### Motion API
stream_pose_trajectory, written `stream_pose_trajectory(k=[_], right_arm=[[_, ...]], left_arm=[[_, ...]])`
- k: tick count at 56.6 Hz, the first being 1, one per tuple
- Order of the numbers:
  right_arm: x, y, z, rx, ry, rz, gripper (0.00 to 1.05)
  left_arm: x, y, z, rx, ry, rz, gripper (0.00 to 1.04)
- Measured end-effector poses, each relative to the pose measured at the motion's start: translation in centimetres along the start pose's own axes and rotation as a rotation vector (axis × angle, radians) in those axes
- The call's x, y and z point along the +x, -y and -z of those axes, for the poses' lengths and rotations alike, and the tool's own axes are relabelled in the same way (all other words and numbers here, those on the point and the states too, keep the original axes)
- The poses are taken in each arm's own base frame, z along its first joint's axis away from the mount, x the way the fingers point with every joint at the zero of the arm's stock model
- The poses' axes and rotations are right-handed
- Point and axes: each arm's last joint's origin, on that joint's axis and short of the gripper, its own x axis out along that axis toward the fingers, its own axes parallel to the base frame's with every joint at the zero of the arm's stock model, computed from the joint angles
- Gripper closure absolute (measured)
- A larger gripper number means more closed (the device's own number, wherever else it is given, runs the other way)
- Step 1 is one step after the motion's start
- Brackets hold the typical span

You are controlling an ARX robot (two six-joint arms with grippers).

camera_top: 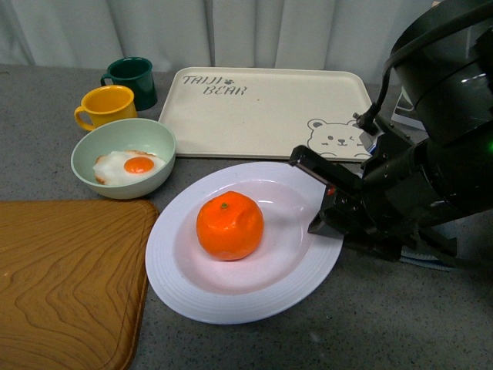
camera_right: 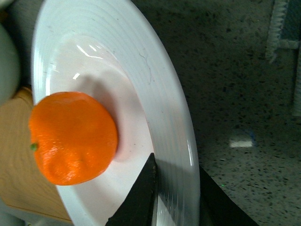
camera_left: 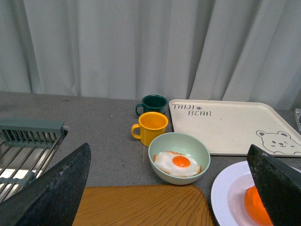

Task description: Place orange and plate with both arms

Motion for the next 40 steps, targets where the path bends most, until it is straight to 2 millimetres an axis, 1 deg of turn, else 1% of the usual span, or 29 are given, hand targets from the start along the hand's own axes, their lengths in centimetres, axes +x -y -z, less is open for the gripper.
stream_pose_trajectory(k=[11, 24, 40], right_arm=[[-1.1, 0.0, 0.5, 0.064, 0.073, -0.118, 1.02], [-1.2, 0.8, 0.8, 0.103, 0.113, -0.177, 1.02], [-2.0, 1.8, -0.1, 0.089, 0.249, -0.289, 1.03]], left_arm=[[0.0, 0.0, 0.0, 0.0, 0.0, 0.0, 0.07], [0.0, 0.0, 0.0, 0.0, 0.0, 0.0, 0.07], [0.0, 0.0, 0.0, 0.0, 0.0, 0.0, 0.07]])
